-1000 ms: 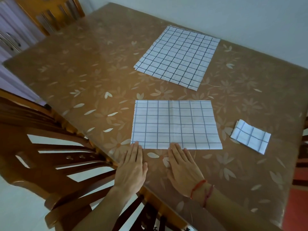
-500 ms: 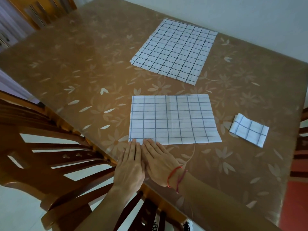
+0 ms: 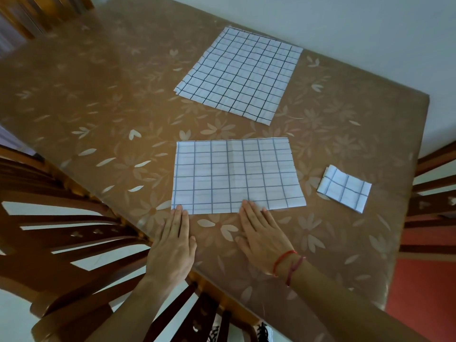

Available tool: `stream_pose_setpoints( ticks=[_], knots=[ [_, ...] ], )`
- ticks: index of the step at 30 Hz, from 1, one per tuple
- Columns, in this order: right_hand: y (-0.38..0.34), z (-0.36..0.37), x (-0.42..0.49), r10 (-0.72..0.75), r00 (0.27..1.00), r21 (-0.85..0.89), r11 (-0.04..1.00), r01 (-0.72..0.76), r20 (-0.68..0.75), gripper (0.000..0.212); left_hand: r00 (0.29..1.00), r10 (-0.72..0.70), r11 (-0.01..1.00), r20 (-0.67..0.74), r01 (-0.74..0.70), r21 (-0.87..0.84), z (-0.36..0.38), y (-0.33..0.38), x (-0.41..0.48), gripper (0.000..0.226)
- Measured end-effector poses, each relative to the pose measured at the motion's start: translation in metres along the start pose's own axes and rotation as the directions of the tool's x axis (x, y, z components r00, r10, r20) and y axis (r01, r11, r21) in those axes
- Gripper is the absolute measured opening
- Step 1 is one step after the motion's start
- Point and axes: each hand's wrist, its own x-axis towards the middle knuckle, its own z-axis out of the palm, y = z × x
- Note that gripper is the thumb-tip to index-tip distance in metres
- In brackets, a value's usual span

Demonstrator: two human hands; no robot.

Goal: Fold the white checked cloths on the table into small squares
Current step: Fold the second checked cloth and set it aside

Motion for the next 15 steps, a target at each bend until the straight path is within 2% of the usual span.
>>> stream_pose_setpoints(
  ticks=[9,15],
  knots=[
    [0.072,-0.007,-0.049,0.219,0.975,-0.045,0.975,-0.218,0.026,0.070,0.999,0.002,1.000,0.050,-0.002,-0.006,-0.005,0.001,0.001,0.067],
    [0.074,-0.011,-0.051,0.249,0.968,-0.025,0.968,-0.249,0.004,0.069,0.999,-0.004,0.999,0.047,0.005,-0.033,-0.012,0.002,0.004,0.058]
  ],
)
